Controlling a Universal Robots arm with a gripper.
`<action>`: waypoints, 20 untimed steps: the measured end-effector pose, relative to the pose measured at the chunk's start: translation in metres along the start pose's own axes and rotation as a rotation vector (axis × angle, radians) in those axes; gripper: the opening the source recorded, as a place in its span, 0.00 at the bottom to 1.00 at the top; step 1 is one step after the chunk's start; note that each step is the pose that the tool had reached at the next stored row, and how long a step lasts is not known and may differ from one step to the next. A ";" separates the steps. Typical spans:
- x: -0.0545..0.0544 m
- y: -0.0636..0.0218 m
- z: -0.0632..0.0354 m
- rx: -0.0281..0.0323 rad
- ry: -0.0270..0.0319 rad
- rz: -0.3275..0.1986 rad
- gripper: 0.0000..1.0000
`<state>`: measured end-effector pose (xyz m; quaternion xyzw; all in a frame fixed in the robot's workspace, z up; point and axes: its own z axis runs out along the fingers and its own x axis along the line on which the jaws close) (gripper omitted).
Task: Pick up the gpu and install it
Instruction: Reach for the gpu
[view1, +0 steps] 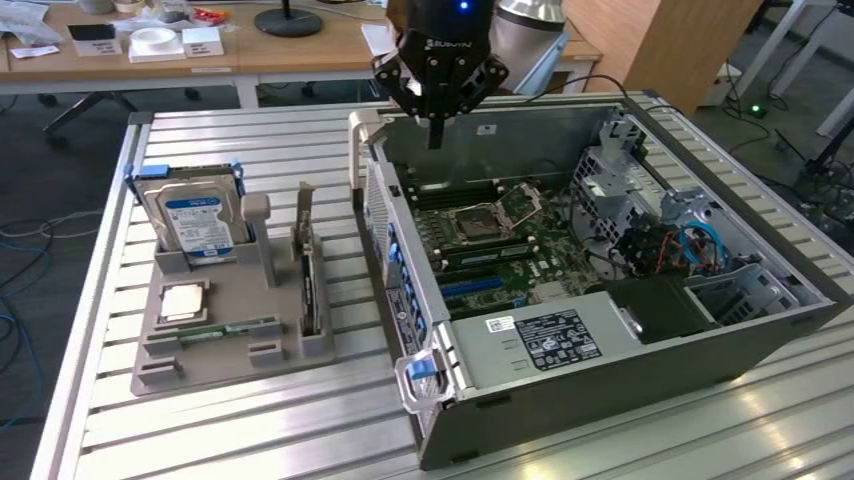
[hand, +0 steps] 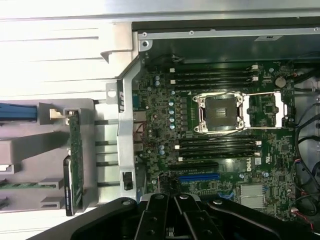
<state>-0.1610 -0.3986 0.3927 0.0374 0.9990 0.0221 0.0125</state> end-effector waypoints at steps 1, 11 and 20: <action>0.002 -0.0001 0.0000 0.0000 0.0000 0.000 0.11; 0.024 -0.0010 -0.0002 0.0000 0.0000 0.000 0.11; 0.041 -0.0018 -0.0004 0.0001 0.0000 0.000 0.11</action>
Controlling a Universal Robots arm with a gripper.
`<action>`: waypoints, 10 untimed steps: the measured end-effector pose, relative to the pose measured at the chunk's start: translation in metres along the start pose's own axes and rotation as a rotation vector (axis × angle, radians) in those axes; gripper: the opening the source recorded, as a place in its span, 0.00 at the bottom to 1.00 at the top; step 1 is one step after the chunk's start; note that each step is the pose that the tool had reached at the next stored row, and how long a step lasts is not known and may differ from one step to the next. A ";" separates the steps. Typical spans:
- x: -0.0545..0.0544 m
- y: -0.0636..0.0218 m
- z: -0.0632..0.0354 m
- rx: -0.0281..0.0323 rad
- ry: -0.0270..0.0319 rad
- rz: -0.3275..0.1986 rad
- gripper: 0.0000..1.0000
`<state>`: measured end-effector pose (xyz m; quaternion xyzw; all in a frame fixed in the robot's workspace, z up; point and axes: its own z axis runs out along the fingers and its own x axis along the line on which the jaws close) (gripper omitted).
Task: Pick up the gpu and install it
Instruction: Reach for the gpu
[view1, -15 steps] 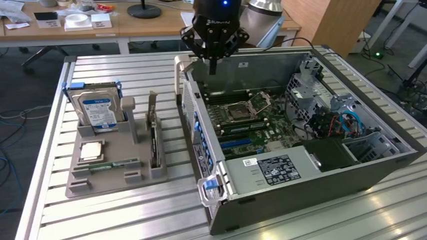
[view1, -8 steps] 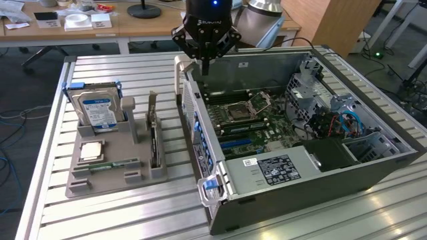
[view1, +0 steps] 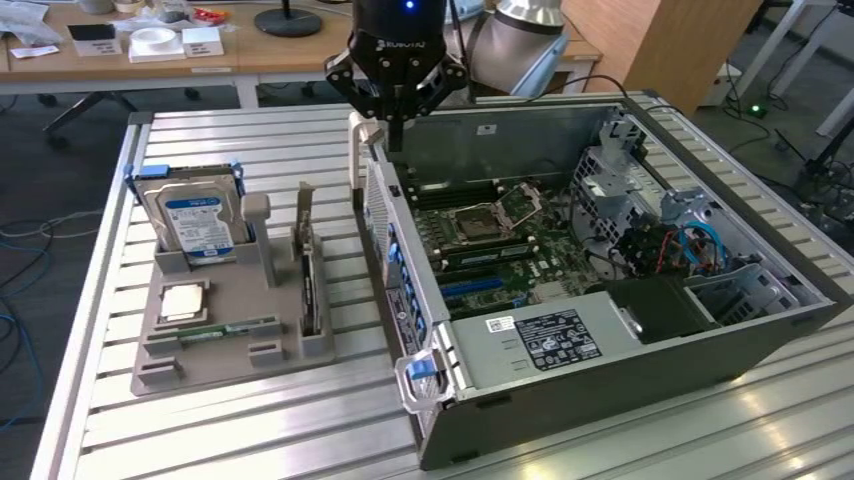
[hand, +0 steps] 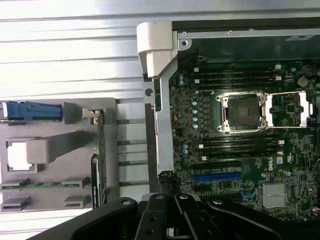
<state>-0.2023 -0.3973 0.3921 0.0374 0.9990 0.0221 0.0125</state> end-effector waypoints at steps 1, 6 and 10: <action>0.002 -0.0001 0.0000 0.0000 0.0000 0.000 0.11; 0.010 -0.0006 -0.0001 -0.0001 0.0000 0.000 0.11; 0.016 -0.0010 -0.0002 0.0000 0.0000 0.000 0.11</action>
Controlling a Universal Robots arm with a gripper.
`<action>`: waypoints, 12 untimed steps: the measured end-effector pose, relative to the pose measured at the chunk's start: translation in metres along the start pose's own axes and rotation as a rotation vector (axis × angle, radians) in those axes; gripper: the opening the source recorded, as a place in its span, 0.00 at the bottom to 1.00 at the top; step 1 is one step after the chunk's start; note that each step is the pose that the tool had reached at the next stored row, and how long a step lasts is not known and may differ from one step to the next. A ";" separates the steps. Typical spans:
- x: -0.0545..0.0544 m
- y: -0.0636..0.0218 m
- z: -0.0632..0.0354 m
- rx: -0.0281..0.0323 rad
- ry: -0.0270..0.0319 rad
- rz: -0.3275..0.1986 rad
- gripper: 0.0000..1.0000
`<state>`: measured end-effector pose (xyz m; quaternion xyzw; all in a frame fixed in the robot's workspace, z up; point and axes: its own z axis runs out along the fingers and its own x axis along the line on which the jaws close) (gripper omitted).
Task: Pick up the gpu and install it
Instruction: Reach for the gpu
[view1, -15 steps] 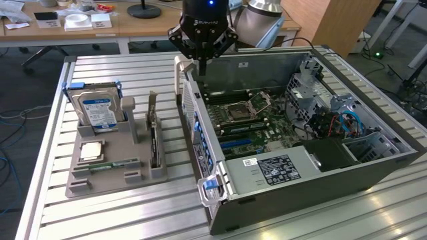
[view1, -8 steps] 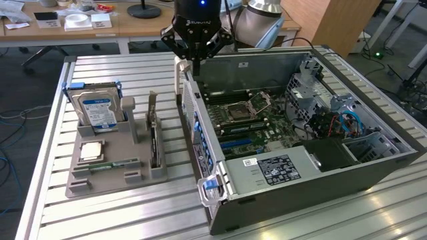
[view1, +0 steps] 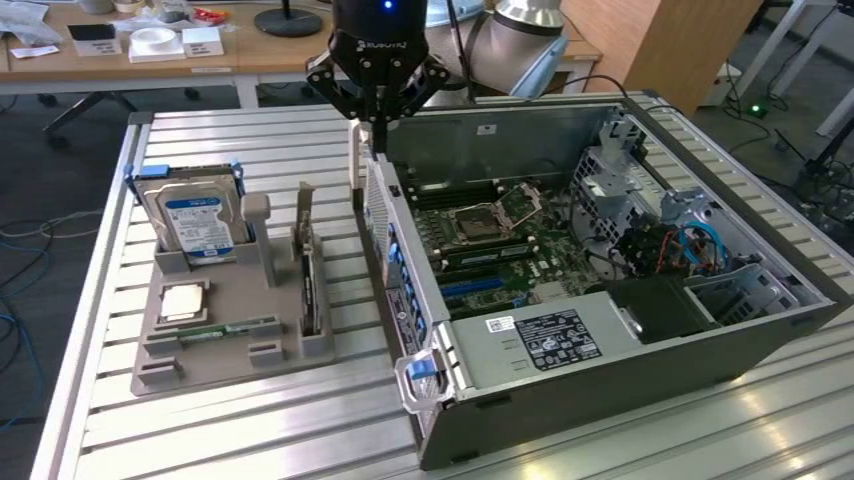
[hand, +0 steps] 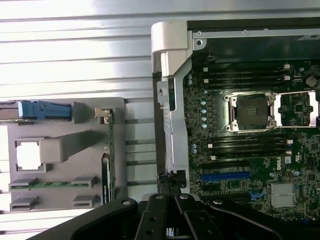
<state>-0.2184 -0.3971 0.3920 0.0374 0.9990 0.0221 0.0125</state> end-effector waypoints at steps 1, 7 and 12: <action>0.002 -0.0001 0.0000 -0.0001 0.0000 0.000 0.11; 0.010 -0.0006 -0.0001 0.0000 0.0000 0.000 0.11; 0.017 -0.0009 -0.0002 -0.0001 -0.0001 0.000 0.11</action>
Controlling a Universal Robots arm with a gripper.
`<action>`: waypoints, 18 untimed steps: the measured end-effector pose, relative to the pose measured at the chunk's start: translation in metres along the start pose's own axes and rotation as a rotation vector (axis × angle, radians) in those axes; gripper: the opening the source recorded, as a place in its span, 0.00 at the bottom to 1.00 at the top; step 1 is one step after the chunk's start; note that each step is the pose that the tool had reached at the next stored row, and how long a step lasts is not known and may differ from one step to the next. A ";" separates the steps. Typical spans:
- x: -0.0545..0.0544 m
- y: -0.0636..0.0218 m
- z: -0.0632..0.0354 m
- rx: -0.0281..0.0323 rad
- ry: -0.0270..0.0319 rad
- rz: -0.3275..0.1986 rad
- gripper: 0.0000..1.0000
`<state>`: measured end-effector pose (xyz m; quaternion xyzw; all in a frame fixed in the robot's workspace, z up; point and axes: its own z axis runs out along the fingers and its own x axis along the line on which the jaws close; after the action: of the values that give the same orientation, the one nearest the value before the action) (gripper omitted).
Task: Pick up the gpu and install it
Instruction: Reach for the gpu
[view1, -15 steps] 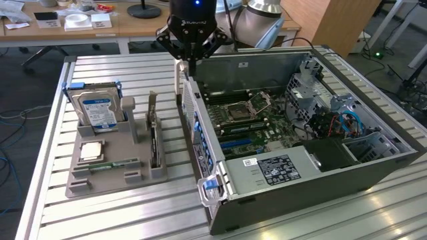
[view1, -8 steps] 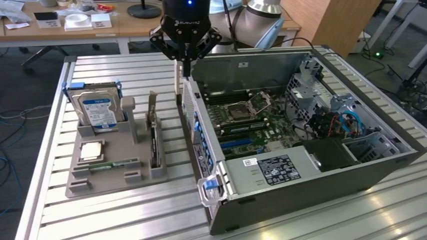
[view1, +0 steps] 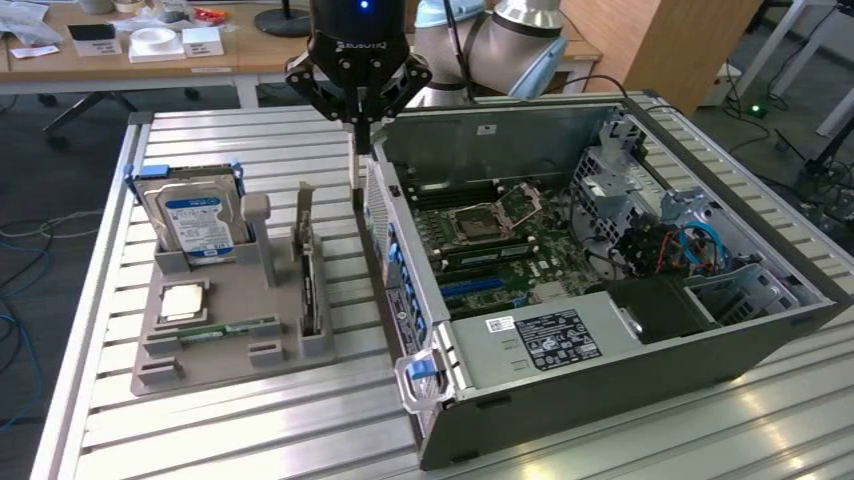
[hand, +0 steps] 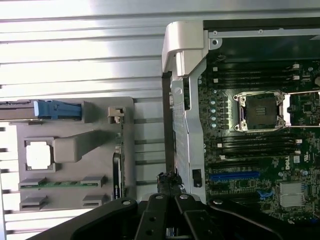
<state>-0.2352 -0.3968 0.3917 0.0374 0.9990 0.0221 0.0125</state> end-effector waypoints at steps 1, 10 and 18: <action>0.001 -0.0001 0.0000 0.0001 0.0000 0.000 0.11; 0.011 -0.0006 -0.0002 0.0001 0.0001 0.000 0.11; 0.014 -0.0007 -0.0002 0.0001 0.0001 0.000 0.11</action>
<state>-0.2493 -0.3965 0.3915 0.0374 0.9990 0.0221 0.0125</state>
